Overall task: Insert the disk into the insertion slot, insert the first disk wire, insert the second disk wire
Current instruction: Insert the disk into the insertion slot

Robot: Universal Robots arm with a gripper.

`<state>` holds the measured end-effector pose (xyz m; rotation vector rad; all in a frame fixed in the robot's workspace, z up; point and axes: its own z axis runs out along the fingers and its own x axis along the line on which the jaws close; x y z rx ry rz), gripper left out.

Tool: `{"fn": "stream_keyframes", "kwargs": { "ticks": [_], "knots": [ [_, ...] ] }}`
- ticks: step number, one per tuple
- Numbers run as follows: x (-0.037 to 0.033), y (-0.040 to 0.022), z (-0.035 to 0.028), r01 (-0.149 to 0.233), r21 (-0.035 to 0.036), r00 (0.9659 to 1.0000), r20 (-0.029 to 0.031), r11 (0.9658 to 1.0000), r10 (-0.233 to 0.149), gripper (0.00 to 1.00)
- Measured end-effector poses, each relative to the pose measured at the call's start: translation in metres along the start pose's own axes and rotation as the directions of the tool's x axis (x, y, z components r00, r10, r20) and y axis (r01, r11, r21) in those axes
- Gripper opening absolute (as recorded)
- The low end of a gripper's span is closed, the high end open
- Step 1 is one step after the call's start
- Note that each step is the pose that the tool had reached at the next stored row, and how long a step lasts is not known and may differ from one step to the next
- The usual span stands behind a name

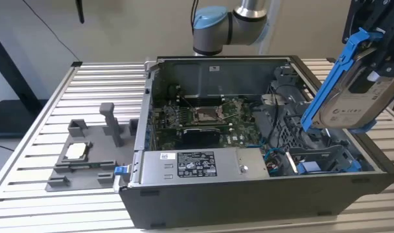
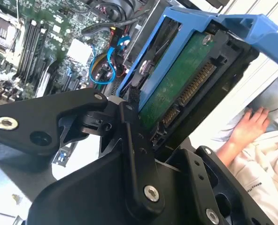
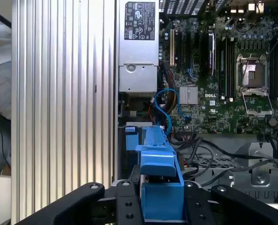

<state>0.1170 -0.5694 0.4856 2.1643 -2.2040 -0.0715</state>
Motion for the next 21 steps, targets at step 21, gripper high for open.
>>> {"fn": "stream_keyframes", "kwargs": {
  "ticks": [21],
  "knots": [
    [0.0036,-0.0017,0.0228,0.002,0.0064,0.9999,-0.0107,1.0000,-0.002,0.33]
  ]
}}
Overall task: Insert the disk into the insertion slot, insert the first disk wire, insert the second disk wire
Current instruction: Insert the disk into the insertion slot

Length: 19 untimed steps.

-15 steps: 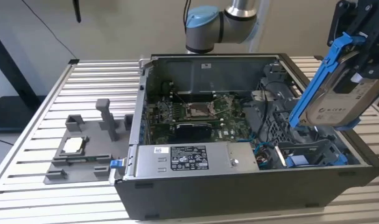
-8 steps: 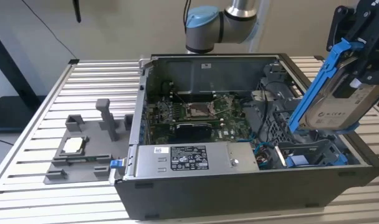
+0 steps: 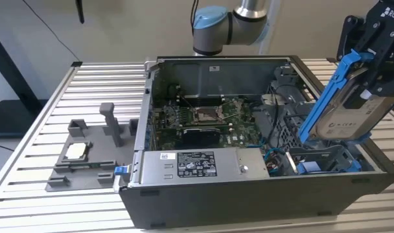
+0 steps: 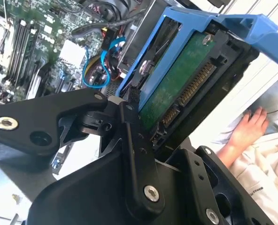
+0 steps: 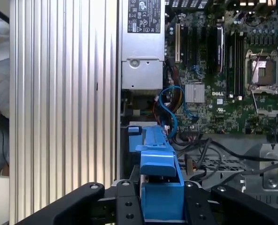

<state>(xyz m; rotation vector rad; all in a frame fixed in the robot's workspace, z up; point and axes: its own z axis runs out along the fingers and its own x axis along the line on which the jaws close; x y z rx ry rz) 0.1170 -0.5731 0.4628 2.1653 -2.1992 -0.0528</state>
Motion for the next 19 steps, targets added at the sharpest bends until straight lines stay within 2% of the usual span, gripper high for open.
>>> {"fn": "stream_keyframes", "kwargs": {
  "ticks": [7,19],
  "knots": [
    [-0.0001,-0.0006,0.0094,0.006,0.0062,1.0000,-0.0025,1.0000,-0.006,0.33],
    [-0.0004,-0.0016,0.0245,0.018,0.0130,0.9998,-0.0033,0.9998,-0.018,0.33]
  ]
}}
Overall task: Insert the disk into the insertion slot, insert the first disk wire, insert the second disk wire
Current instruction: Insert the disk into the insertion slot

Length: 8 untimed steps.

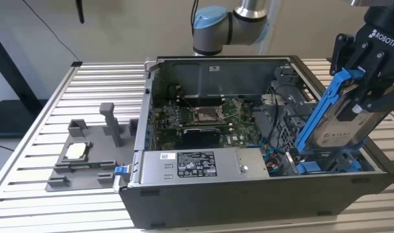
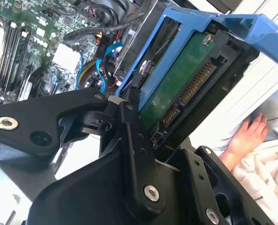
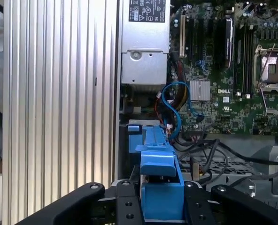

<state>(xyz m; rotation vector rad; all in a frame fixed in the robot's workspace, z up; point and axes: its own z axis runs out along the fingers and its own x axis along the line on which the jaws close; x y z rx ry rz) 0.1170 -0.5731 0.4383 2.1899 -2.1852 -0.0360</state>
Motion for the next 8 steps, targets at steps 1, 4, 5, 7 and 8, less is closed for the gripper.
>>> {"fn": "stream_keyframes", "kwargs": {
  "ticks": [1,4,5,7,8],
  "knots": [
    [0.0000,0.0000,0.0011,0.001,0.0005,1.0000,-0.0001,1.0000,-0.001,0.33],
    [-0.0001,-0.0002,0.0043,0.005,0.0017,1.0000,-0.0002,1.0000,-0.005,0.33],
    [-0.0001,-0.0002,0.0054,0.006,0.0021,1.0000,-0.0003,1.0000,-0.006,0.33],
    [-0.0001,-0.0004,0.0076,0.008,0.0027,1.0000,-0.0004,1.0000,-0.008,0.33],
    [-0.0001,-0.0004,0.0087,0.009,0.0031,1.0000,-0.0003,1.0000,-0.009,0.33]
  ]
}}
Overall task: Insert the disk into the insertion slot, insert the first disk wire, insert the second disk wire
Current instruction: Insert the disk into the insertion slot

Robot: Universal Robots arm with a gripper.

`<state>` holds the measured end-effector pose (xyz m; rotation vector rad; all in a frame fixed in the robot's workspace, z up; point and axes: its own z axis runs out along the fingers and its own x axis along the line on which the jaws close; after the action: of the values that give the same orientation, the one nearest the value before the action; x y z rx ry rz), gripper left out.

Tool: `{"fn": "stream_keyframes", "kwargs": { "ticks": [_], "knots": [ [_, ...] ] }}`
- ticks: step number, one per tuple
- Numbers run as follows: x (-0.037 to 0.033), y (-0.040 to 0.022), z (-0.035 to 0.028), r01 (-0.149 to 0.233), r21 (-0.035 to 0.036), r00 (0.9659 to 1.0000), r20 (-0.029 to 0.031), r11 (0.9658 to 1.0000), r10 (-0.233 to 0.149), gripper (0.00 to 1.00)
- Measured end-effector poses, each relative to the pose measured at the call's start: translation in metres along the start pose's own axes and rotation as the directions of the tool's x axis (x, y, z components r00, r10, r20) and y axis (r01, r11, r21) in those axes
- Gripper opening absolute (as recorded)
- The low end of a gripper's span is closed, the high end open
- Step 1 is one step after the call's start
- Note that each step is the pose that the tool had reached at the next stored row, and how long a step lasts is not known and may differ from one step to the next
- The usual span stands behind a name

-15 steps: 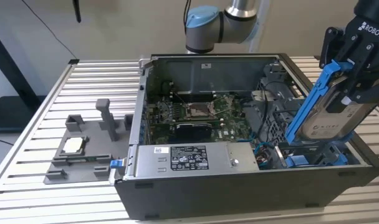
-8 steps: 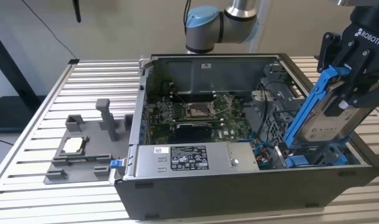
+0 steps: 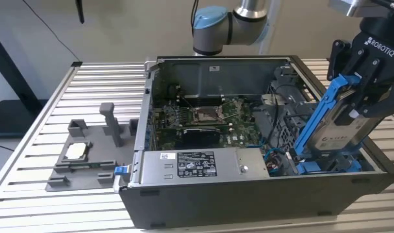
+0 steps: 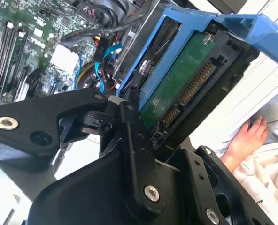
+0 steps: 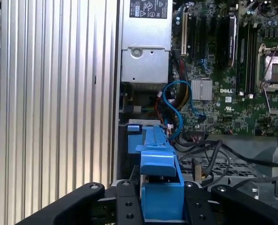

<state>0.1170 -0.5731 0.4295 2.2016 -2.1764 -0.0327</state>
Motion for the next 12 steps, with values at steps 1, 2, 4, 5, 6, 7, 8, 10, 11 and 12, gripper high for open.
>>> {"fn": "stream_keyframes", "kwargs": {
  "ticks": [1,2,4,5,6,7,8,10,11,12],
  "knots": [
    [0.0000,0.0000,0.0010,0.001,0.0003,1.0000,-0.0003,1.0000,-0.001,0.33],
    [0.0000,-0.0001,0.0019,0.002,0.0007,1.0000,-0.0004,1.0000,-0.002,0.33],
    [-0.0001,-0.0002,0.0039,0.004,0.0015,1.0000,-0.0004,1.0000,-0.004,0.33],
    [-0.0001,-0.0002,0.0047,0.005,0.0020,1.0000,-0.0004,1.0000,-0.005,0.33],
    [-0.0001,-0.0003,0.0053,0.006,0.0027,1.0000,-0.0005,1.0000,-0.006,0.33],
    [-0.0001,-0.0003,0.0061,0.006,0.0034,1.0000,-0.0006,1.0000,-0.006,0.33],
    [-0.0001,-0.0003,0.0069,0.007,0.0039,1.0000,-0.0005,1.0000,-0.007,0.33],
    [-0.0001,-0.0004,0.0085,0.008,0.0048,1.0000,-0.0006,1.0000,-0.008,0.33],
    [-0.0002,-0.0005,0.0097,0.008,0.0052,1.0000,-0.0005,1.0000,-0.008,0.33],
    [-0.0003,-0.0005,0.0108,0.008,0.0056,1.0000,-0.0006,1.0000,-0.008,0.33]
  ]
}}
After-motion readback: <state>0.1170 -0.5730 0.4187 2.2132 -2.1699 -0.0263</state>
